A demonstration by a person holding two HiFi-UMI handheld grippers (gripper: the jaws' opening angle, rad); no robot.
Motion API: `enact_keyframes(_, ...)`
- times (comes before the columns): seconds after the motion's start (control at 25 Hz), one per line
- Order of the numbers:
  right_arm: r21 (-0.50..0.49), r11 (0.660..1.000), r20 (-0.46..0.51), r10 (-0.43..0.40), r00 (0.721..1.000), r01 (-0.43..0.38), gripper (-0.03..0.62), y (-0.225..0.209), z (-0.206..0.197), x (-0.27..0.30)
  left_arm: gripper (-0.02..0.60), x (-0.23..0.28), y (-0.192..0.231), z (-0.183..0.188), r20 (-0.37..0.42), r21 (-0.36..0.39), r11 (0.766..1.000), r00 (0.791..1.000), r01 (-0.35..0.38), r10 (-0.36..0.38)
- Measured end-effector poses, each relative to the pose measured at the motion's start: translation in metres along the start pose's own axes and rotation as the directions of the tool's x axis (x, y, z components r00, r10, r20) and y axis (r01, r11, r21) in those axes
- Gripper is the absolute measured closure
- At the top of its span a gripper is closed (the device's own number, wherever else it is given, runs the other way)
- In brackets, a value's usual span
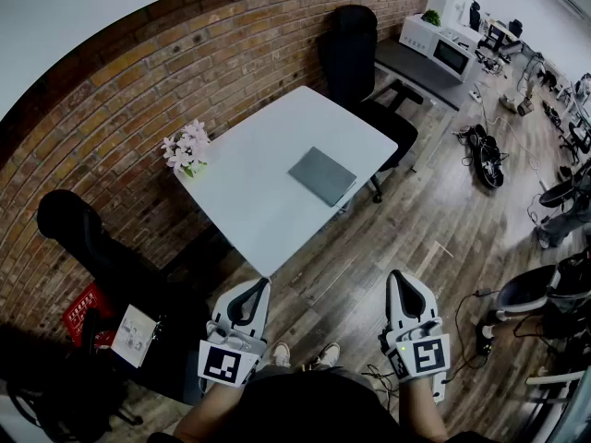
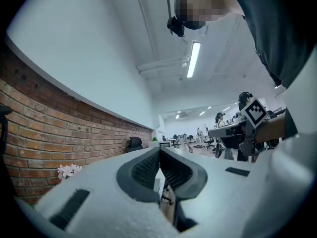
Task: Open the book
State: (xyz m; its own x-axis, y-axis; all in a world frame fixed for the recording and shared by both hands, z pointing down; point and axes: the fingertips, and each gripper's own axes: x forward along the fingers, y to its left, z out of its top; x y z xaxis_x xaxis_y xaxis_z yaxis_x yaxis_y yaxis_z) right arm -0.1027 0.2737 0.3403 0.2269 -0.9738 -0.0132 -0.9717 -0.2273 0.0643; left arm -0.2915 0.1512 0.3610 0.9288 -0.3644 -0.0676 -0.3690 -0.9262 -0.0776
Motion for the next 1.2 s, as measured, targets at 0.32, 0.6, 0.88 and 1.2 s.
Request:
enact_keyframes(0.32, -0.019, 1.0, -0.009, 0.017, 1.0, -0.017, 0.582, -0.005, -0.002, 0.0, 0.557, 0.006, -0.005, 0.001, -0.004, 0.001, 1.0, 1.0, -0.005, 0.005)
enact_keyframes(0.6, 0.013, 0.999, 0.01, 0.045, 0.999, -0.045, 0.582, -0.027, -0.005, 0.001, 0.557, 0.022, -0.022, -0.001, -0.004, -0.008, 1.0, 1.0, -0.022, 0.022)
enact_keyframes(0.88, 0.06, 0.995, 0.016, 0.076, 0.997, -0.077, 0.582, -0.063, -0.012, -0.011, 0.557, 0.044, -0.053, -0.001, 0.018, 0.036, 0.998, 0.999, -0.044, 0.044)
enact_keyframes(1.2, 0.085, 0.991, -0.021, 0.102, 0.995, -0.1, 0.582, -0.085, -0.041, -0.009, 0.557, 0.068, -0.064, -0.025, -0.028, 0.059, 0.998, 0.999, -0.031, 0.032)
